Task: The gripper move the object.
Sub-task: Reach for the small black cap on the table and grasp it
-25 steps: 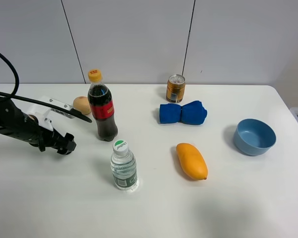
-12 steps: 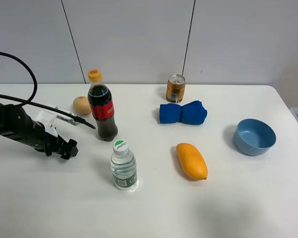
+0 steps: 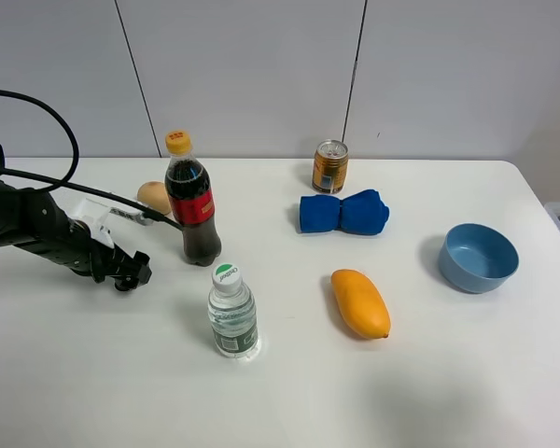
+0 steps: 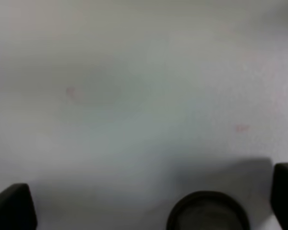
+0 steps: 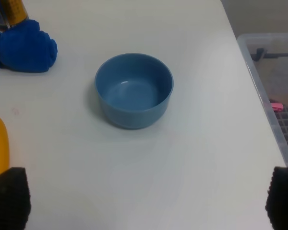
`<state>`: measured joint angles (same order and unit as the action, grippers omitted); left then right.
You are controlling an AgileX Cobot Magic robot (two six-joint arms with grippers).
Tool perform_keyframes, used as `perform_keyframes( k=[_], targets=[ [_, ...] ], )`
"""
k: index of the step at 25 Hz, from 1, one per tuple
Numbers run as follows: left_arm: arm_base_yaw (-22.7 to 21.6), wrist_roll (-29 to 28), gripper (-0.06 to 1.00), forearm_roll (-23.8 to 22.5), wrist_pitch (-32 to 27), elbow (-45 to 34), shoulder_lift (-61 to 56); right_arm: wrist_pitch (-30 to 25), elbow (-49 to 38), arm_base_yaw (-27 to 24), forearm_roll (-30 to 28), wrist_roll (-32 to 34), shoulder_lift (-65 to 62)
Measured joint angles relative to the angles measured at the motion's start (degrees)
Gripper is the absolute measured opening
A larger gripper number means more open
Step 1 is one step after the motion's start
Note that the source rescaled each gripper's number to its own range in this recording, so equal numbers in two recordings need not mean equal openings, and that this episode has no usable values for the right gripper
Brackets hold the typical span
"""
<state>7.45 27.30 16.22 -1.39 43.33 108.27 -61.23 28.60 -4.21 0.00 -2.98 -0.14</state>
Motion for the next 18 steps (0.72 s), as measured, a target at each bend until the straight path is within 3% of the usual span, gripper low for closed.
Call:
perform_keyframes(
  k=[13,18],
  targets=[
    [0.0,-19.4,1.00,-1.0,-1.5,0.4,0.0,0.0,0.0,0.0,0.0,0.0,0.0],
    [0.0,-23.7,1.00,-1.3,-2.2,0.6,-0.1,0.0,0.0,0.0,-0.3,0.0,0.0]
  ],
)
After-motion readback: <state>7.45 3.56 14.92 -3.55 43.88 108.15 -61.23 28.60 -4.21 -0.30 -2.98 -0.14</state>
